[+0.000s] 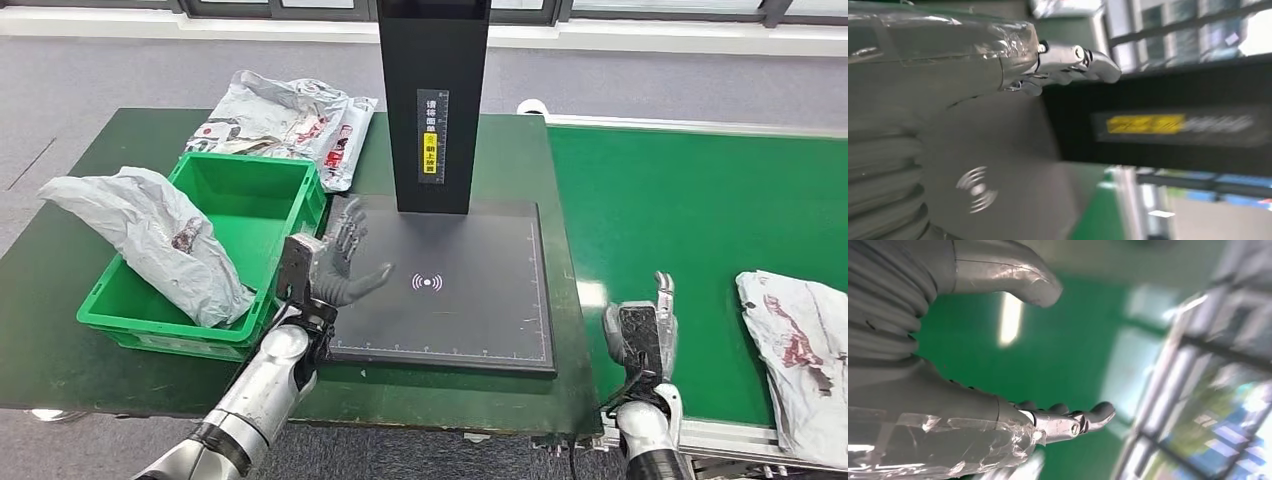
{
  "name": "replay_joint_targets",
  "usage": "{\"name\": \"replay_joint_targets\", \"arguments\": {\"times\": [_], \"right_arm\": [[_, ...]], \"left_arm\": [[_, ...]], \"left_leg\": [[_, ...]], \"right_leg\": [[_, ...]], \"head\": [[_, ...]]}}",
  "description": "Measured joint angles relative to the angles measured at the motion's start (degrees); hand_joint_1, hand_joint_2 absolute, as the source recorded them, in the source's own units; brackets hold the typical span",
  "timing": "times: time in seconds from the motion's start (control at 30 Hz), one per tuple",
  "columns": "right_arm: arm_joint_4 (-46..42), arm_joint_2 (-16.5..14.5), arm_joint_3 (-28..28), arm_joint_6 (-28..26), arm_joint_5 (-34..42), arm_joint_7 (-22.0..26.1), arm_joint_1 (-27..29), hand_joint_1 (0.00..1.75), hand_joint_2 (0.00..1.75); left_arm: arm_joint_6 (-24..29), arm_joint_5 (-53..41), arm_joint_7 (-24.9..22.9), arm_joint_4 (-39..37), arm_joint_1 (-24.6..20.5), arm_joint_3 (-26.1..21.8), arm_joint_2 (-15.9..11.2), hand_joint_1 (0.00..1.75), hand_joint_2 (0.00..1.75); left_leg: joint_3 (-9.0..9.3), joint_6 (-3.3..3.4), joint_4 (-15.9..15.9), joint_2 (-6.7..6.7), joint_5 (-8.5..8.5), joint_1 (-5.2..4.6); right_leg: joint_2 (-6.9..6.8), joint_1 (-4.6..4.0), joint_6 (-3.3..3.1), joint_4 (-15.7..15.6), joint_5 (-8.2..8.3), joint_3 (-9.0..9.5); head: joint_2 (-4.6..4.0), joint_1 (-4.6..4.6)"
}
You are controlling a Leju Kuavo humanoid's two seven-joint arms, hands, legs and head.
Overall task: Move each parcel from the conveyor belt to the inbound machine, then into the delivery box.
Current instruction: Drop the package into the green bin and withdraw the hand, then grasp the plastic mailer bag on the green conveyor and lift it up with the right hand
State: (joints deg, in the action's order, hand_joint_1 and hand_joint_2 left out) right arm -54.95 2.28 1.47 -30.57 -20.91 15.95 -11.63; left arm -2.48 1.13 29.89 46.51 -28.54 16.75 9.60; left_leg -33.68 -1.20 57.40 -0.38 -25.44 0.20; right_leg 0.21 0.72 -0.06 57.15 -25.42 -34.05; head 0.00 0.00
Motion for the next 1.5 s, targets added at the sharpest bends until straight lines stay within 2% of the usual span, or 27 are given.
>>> {"name": "replay_joint_targets", "arguments": {"times": [0.2, 0.47, 0.6, 0.8, 1.07, 1.2, 1.3, 1.5], "right_arm": [[12.6, 4.2, 6.1, -6.5, -9.5, -6.6, -4.1, 0.0, 1.75], [24.3, 8.4, 9.6, -9.3, -17.6, -13.6, -7.7, 0.0, 1.75], [26.4, 9.7, 11.4, -9.5, -24.5, -17.9, -8.0, 0.0, 1.75], [27.8, 10.5, 13.3, -9.6, -27.1, -19.6, -8.3, 0.0, 1.75], [29.1, 11.4, 16.6, -9.6, -37.4, -27.2, -8.5, 0.0, 1.75], [29.8, 11.9, 17.3, -9.5, -40.6, -29.5, -8.6, 1.75, 1.75], [31.0, 12.0, 17.9, -8.4, -42.0, -30.3, -9.1, 1.75, 1.75], [33.9, 12.1, 19.2, -1.8, -43.0, -33.0, -10.6, 1.75, 1.75]], "left_arm": [[-0.2, -2.7, 0.0, -6.4, -0.1, 1.8, 1.0, 0.0, 1.75], [1.1, -6.3, -0.8, -9.1, 0.4, 3.3, 1.5, 0.0, 1.75], [1.8, -7.1, -1.2, -9.1, 1.3, 3.3, 1.5, 0.0, 1.75], [2.0, -7.4, -1.4, -9.1, 1.7, 3.3, 1.5, 0.0, 1.75], [3.3, -8.5, -2.1, -8.1, 2.7, 3.3, 1.4, 0.0, 1.75], [3.7, -8.7, -2.3, -7.4, 3.2, 3.3, 1.2, 0.0, 1.75], [4.1, -9.2, -2.5, -7.1, 3.5, 3.3, 1.1, 0.0, 1.75], [5.8, -10.8, -3.1, -6.2, 4.1, 3.0, 0.8, 0.0, 1.75]], "left_leg": [[-0.02, 0.08, 0.0, 0.01, -0.05, -0.01], [-0.05, 0.12, 0.0, 0.0, -0.07, -0.02], [-0.06, 0.14, 0.0, 0.0, -0.09, -0.02], [-0.06, 0.15, 0.0, 0.0, -0.09, -0.02], [-0.07, 0.16, 0.0, -0.01, -0.09, -0.02], [-0.08, 0.16, 0.0, -0.01, -0.1, -0.02], [-0.08, 0.16, 0.0, -0.01, -0.1, -0.02], [-0.06, 0.16, 0.0, 0.01, -0.1, -0.01]], "right_leg": [[0.0, 0.1, 0.03, 0.0, 0.01, 0.0], [0.0, 0.1, 0.07, 0.0, -0.01, -0.02], [0.0, 0.1, 0.09, 0.0, -0.03, -0.02], [-0.01, 0.1, 0.09, 0.0, -0.03, -0.02], [-0.02, 0.11, 0.1, 0.0, -0.03, -0.01], [-0.02, 0.11, 0.1, 0.0, -0.03, -0.01], [-0.02, 0.11, 0.1, 0.0, -0.04, -0.01], [-0.01, 0.1, 0.1, 0.0, -0.03, 0.0]], "head": [[0.0, 0.0], [0.0, 0.0], [0.0, 0.0], [0.0, 0.0], [0.0, 0.0], [0.0, 0.0], [0.0, 0.0], [0.0, 0.0]]}}
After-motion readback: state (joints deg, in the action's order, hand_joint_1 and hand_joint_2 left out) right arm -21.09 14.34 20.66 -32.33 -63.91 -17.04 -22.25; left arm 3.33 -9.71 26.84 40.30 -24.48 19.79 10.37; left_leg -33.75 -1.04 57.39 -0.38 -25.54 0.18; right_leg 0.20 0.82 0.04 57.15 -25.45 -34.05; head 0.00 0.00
